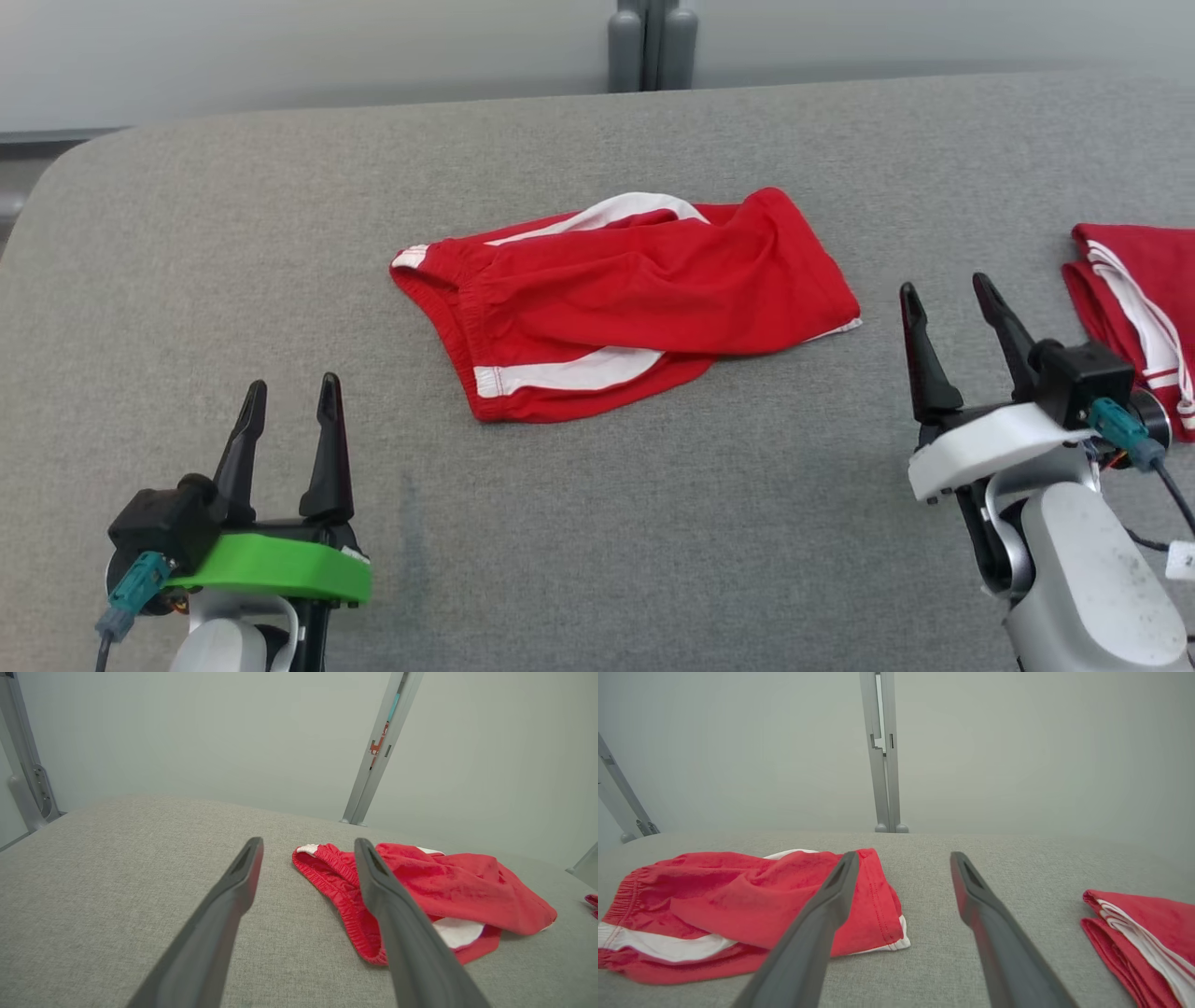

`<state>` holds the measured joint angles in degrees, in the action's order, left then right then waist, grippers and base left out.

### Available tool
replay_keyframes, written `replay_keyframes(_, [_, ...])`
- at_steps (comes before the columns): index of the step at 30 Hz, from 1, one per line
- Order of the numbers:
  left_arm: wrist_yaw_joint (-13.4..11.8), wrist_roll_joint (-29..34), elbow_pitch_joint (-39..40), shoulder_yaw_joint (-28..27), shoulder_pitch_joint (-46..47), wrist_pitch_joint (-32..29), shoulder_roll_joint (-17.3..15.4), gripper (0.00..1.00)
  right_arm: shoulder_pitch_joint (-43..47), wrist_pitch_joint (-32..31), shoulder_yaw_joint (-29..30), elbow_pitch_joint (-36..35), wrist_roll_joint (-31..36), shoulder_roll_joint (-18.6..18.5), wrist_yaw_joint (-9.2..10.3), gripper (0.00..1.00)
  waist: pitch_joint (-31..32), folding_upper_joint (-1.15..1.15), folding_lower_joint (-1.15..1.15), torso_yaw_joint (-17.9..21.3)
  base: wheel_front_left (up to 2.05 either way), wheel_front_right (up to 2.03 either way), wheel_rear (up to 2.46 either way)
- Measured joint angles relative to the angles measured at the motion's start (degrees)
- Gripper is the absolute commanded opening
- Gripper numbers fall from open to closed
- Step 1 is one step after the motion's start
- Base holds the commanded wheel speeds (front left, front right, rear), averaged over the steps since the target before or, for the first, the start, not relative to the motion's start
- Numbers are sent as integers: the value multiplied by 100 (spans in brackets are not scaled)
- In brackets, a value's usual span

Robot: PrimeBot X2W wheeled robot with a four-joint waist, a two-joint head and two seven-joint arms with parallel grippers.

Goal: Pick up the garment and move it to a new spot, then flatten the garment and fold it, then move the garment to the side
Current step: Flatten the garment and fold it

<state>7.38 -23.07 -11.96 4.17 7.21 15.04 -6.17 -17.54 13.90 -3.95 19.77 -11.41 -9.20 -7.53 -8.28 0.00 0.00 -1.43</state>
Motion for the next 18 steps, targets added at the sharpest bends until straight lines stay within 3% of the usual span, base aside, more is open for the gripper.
replay_keyframes(10, [0,52,-41,-160,-338,0,34,100,753,-230,-102,-813,52,130,0,100,396,0,0,470,0,0,0])
replay_keyframes(18, [0,111,27,-196,-439,0,101,100,990,-410,21,-1073,-32,213,0,100,533,0,0,601,0,0,0])
